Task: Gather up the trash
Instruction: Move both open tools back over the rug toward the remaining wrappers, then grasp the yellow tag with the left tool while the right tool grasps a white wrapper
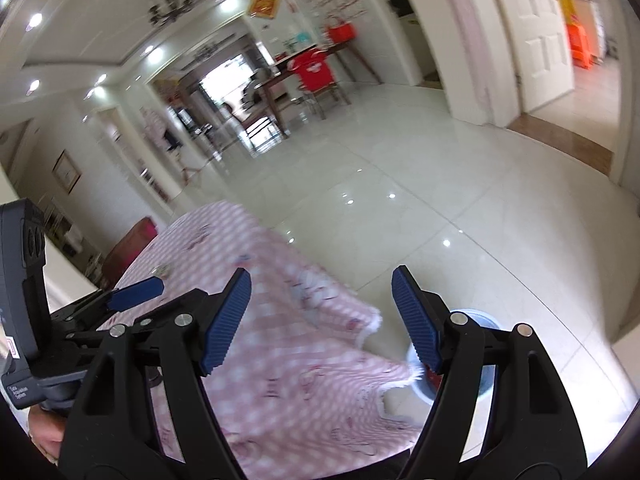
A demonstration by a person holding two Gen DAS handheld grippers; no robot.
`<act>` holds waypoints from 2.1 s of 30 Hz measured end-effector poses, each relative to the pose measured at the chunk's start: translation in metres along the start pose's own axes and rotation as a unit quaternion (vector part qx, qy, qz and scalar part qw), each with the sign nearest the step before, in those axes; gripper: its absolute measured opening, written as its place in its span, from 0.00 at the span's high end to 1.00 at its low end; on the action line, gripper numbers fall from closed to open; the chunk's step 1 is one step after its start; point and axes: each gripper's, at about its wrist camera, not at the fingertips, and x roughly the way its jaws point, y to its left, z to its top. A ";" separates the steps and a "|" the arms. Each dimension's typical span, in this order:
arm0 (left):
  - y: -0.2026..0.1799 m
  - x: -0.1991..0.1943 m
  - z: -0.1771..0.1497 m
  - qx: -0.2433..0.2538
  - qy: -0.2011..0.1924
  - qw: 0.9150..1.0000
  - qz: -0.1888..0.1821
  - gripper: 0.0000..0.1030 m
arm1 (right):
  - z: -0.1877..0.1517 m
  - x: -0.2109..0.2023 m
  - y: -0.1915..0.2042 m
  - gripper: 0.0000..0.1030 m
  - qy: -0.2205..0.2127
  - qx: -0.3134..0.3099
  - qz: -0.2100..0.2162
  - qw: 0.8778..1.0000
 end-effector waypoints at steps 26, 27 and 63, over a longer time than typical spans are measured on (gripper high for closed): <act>0.287 0.036 -0.043 -0.253 0.038 0.963 0.080 0.20 | -0.017 0.183 0.223 0.30 0.128 -0.222 0.054 0.965; 0.287 0.040 -0.042 -0.252 0.040 0.963 0.083 0.21 | -0.017 0.189 0.226 0.30 0.131 -0.228 0.053 0.963; 0.251 0.011 -0.037 -0.180 -0.014 0.983 0.025 0.96 | -0.019 0.208 0.251 0.85 0.140 -0.288 0.093 0.943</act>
